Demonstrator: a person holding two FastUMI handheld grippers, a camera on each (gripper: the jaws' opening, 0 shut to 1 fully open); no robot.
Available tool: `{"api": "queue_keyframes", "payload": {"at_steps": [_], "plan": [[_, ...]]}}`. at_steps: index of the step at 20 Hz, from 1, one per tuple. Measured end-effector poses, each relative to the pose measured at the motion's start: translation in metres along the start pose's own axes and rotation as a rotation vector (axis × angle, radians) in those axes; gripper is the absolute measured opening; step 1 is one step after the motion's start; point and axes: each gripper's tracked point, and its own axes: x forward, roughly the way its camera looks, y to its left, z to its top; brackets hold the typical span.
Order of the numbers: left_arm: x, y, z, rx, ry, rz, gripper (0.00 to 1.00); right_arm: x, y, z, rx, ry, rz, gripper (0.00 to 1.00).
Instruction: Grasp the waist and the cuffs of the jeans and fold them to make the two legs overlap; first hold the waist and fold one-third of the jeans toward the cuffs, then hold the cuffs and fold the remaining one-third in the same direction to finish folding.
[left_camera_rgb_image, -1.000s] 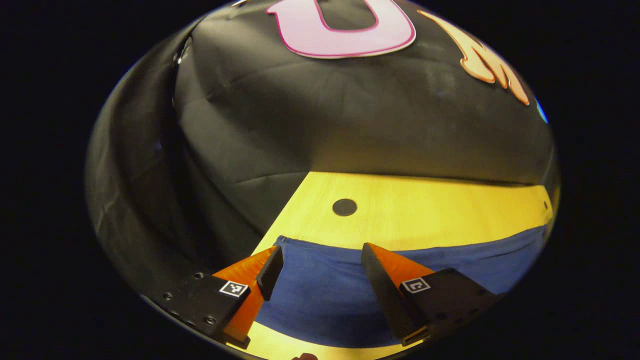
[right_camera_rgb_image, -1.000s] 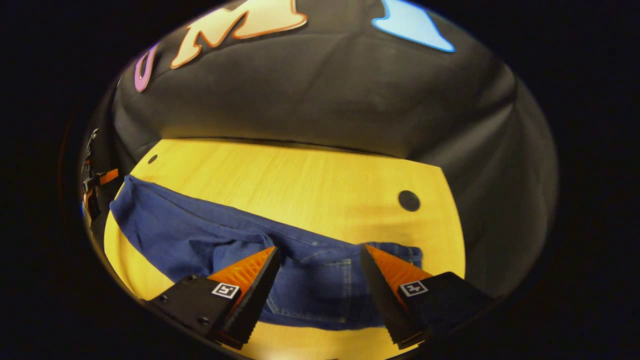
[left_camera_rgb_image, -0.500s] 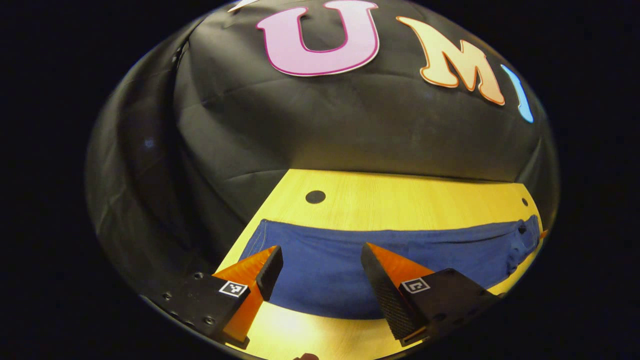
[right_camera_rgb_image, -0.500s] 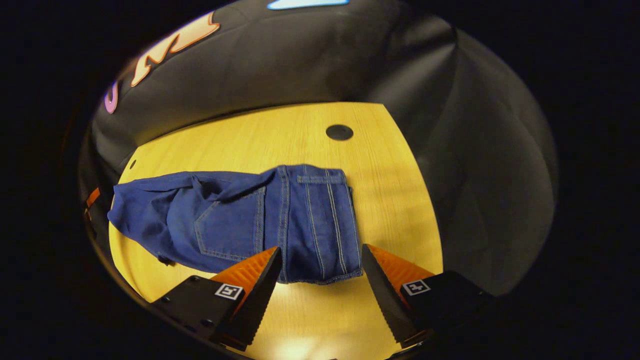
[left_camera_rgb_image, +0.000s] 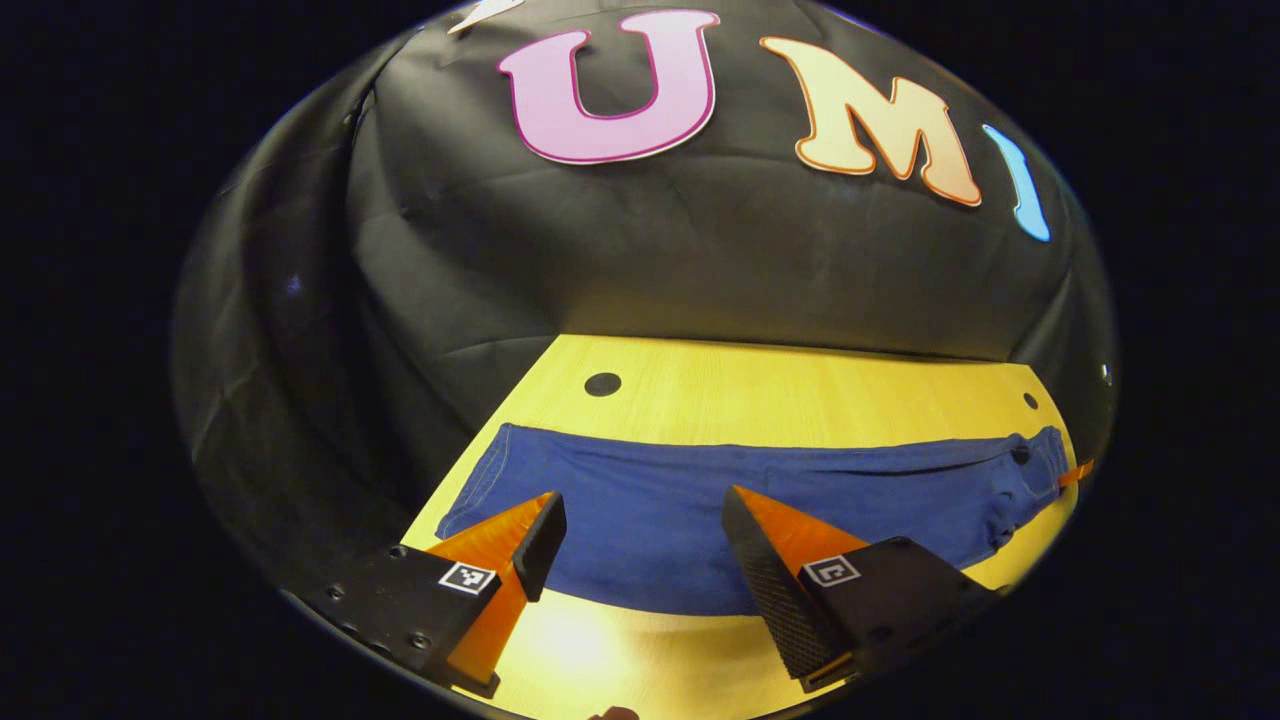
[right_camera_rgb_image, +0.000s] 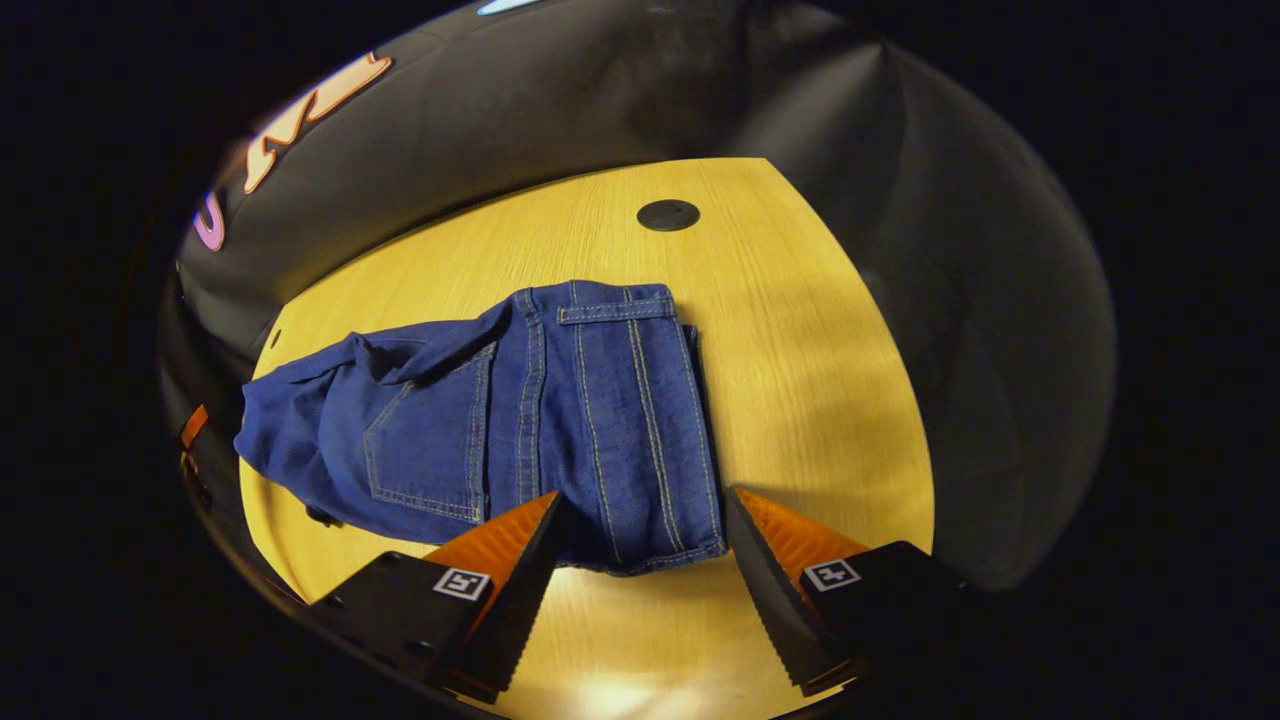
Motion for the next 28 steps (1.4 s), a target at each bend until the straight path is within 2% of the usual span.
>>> {"api": "queue_keyframes", "payload": {"at_steps": [4, 6, 9, 10, 12, 14, 15, 16, 17, 20, 22, 24, 28], "plan": [[-0.005, -0.006, 0.0, 0.024, -0.025, 0.009, 0.95, 0.001, 0.001, -0.005, 0.028, 0.01, -0.009, 0.94], [-0.008, -0.005, 0.004, 0.01, -0.03, -0.001, 0.95, 0.003, 0.006, -0.005, 0.042, 0.0, -0.027, 0.68], [-0.009, -0.004, 0.005, 0.002, -0.017, -0.007, 0.95, 0.004, 0.007, -0.003, 0.028, -0.013, -0.034, 0.43], [-0.008, -0.004, 0.007, -0.002, -0.02, -0.009, 0.96, 0.002, 0.008, -0.003, 0.05, -0.022, -0.032, 0.45], [-0.008, -0.004, 0.011, -0.01, -0.026, -0.01, 0.95, 0.004, 0.01, -0.001, 0.102, -0.051, -0.018, 0.41], [-0.009, -0.004, 0.014, -0.009, -0.03, -0.007, 0.96, 0.006, 0.015, -0.001, 0.143, -0.061, 0.006, 0.36], [-0.008, -0.005, 0.014, -0.006, -0.027, -0.006, 0.95, 0.005, 0.015, 0.0, 0.157, -0.062, 0.008, 0.3], [-0.007, -0.006, 0.013, -0.004, -0.025, -0.006, 0.96, 0.004, 0.016, 0.0, 0.164, -0.07, -0.007, 0.28], [-0.005, -0.006, 0.013, -0.003, -0.025, -0.007, 0.95, 0.005, 0.015, 0.001, 0.144, -0.078, -0.025, 0.22], [-0.002, -0.004, 0.009, -0.007, -0.023, -0.015, 0.95, 0.002, 0.011, 0.007, 0.061, -0.11, -0.084, 0.17], [-0.001, -0.005, 0.007, -0.002, -0.019, -0.02, 0.95, -0.005, 0.013, 0.014, 0.048, -0.134, -0.108, 0.11], [-0.001, -0.005, 0.005, 0.004, -0.018, -0.028, 0.95, -0.013, 0.016, 0.024, 0.068, -0.185, -0.114, 0.07], [-0.004, -0.002, 0.002, 0.009, -0.013, -0.061, 0.95, -0.04, 0.043, 0.05, 0.131, -0.283, -0.076, 0.05]]}}
